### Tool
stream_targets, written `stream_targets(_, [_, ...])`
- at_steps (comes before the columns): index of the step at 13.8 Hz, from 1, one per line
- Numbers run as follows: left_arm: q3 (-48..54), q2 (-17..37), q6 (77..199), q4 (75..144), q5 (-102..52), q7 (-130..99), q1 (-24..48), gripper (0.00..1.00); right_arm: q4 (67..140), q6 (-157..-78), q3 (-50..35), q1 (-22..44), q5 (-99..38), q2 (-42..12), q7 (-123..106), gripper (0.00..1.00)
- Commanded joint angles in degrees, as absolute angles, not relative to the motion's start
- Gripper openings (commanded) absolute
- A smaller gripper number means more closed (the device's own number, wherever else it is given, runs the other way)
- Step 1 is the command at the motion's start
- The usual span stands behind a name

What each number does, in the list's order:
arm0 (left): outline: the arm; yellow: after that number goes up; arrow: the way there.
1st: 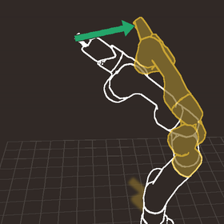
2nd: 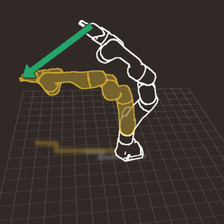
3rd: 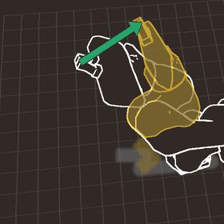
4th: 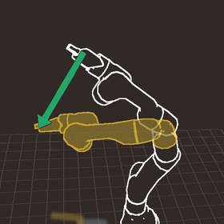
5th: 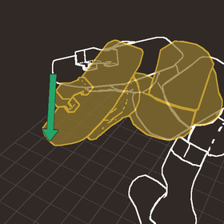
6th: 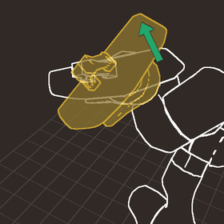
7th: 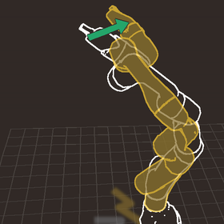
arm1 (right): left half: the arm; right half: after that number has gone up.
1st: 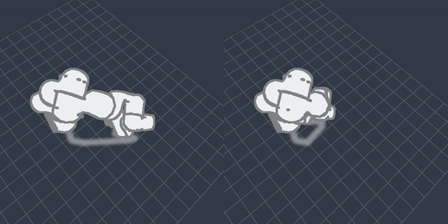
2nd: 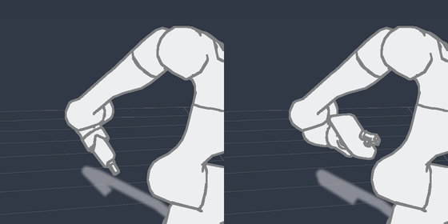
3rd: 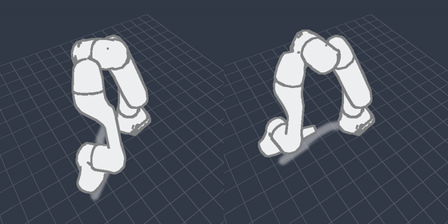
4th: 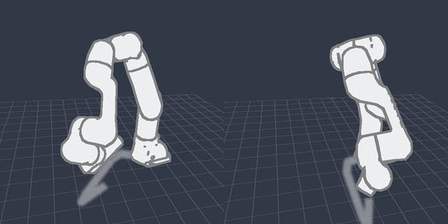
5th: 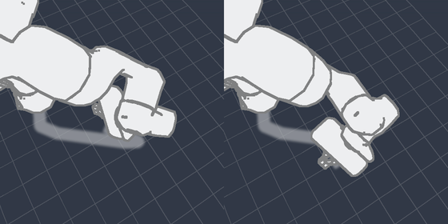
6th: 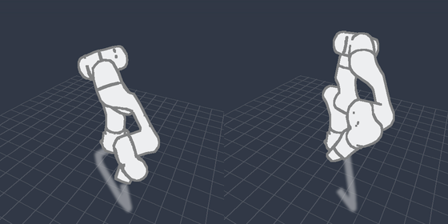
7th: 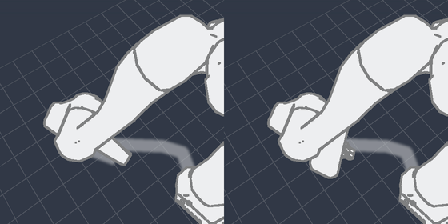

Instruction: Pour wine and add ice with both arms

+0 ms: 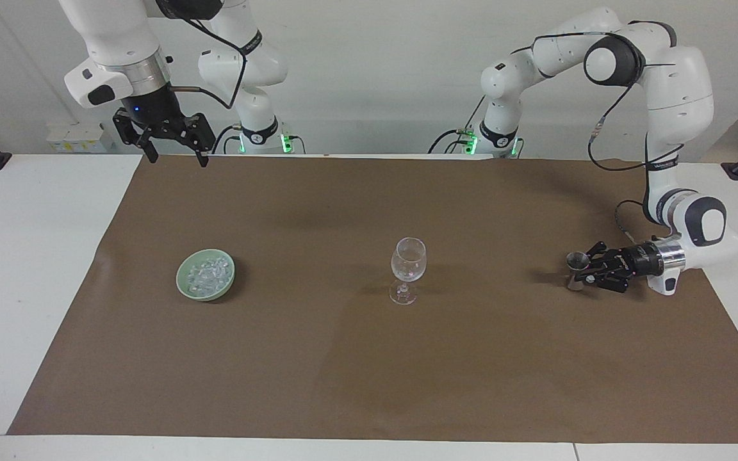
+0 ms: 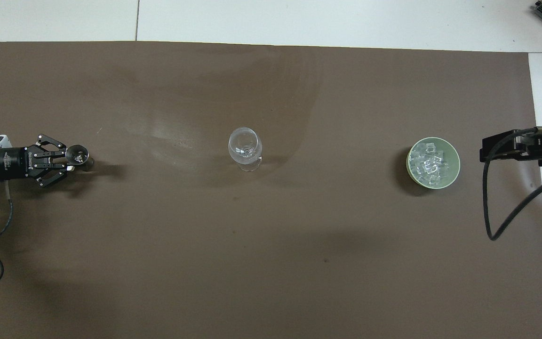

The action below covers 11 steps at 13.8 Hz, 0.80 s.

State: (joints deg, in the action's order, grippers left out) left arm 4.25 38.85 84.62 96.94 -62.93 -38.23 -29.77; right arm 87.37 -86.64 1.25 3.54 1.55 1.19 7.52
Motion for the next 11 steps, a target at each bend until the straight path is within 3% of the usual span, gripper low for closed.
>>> stream_targets(1, [4.3,39.6,81.9,96.3,-65.0,-37.8,-30.4,0.0,88.8,-86.9,1.1,3.4,1.2,2.4,6.9,1.0])
stream_targets(11, [5.4,39.5,81.2,96.2,-66.2,-38.8,-30.4,0.0,88.8,-86.9,1.1,3.4,1.2,2.4,6.9,1.0])
